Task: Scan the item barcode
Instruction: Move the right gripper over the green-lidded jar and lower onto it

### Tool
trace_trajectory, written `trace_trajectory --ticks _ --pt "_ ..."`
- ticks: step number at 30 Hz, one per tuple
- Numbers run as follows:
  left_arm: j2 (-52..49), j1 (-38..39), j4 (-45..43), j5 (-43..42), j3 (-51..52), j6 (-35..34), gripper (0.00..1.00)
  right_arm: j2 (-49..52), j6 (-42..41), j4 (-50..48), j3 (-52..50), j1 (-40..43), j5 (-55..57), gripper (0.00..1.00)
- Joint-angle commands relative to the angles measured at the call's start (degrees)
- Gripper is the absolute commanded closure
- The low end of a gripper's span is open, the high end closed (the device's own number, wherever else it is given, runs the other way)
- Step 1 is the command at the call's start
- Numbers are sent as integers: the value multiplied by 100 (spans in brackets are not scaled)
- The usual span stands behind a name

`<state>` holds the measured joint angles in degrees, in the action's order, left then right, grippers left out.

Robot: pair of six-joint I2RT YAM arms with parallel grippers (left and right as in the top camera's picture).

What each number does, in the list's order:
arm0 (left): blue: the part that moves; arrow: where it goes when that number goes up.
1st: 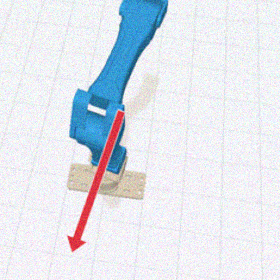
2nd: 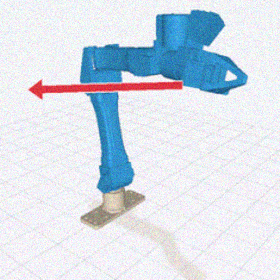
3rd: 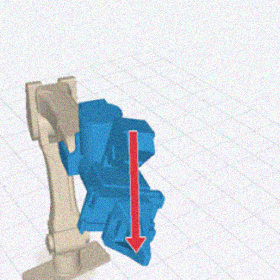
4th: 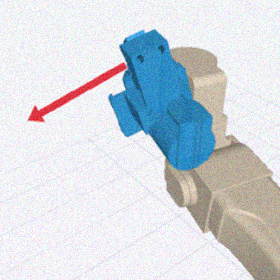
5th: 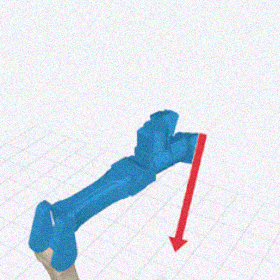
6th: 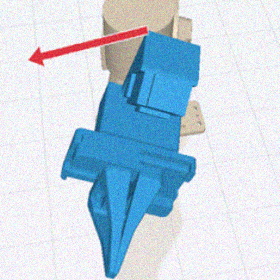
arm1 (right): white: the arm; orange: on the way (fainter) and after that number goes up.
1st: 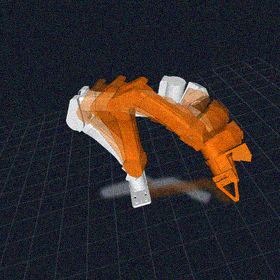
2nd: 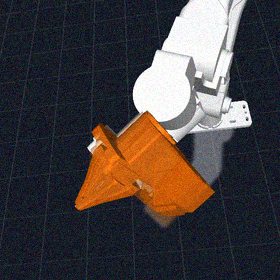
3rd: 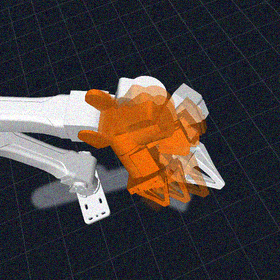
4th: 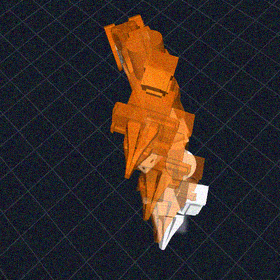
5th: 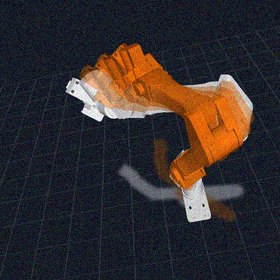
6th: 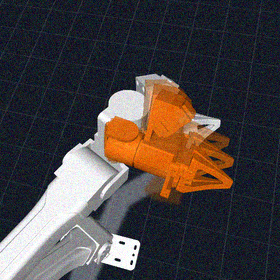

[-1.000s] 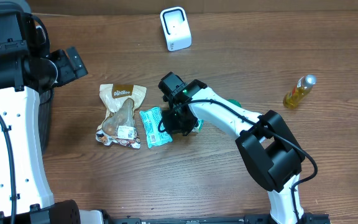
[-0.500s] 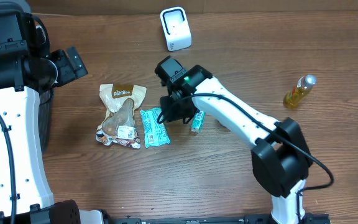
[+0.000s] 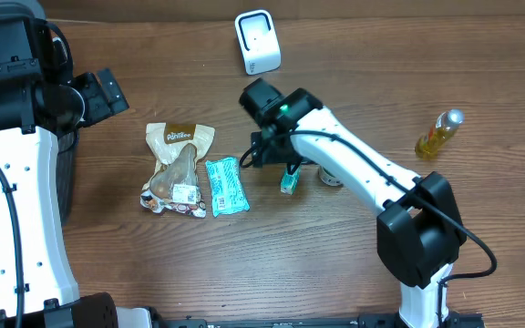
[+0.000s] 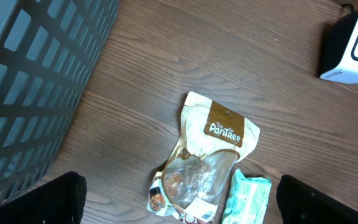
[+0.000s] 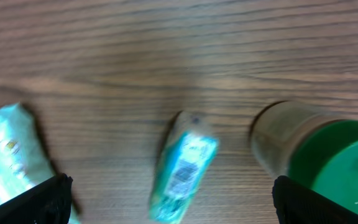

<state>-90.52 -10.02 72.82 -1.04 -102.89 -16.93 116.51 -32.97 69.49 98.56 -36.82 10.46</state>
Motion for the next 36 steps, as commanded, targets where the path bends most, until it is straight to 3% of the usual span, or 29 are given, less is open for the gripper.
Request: trace_trajectory --ticks 1,19,27,36 --pt "-13 -9 0 0 -35 66 0 -127 -175 13 4 286 -378 0" --pt "-13 -9 0 -2 -35 66 0 -691 111 127 356 1298 -348 0" --pt "-13 -9 0 0 -35 66 0 -688 -1082 245 39 2048 -931 0" --pt "-13 -9 0 0 -35 66 0 -678 -1681 234 -566 2041 -1403 0"
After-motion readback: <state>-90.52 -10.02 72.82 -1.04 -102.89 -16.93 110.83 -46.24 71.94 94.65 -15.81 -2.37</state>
